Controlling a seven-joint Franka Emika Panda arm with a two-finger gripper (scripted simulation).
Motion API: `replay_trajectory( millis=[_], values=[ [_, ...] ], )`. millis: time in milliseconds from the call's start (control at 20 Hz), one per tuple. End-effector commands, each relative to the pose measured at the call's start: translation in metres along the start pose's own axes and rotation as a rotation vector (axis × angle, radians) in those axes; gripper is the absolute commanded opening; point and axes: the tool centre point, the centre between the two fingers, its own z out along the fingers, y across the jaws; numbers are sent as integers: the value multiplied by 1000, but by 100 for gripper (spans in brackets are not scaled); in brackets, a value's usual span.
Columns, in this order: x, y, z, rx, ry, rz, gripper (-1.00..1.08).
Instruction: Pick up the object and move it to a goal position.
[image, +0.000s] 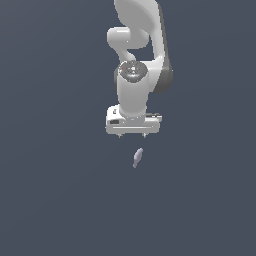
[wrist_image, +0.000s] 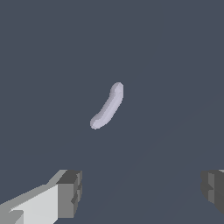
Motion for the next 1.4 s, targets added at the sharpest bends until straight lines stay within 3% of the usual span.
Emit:
replay_trajectory(
  millis=[0, 400, 700, 1350],
  values=[
    [0, 0, 0, 0, 0, 0, 100],
    [2, -28, -2, 30, 2, -42, 100],
    [3, -28, -2, 29, 2, -35, 100],
    [18, -27, 8, 21, 6, 145, 100]
  ],
)
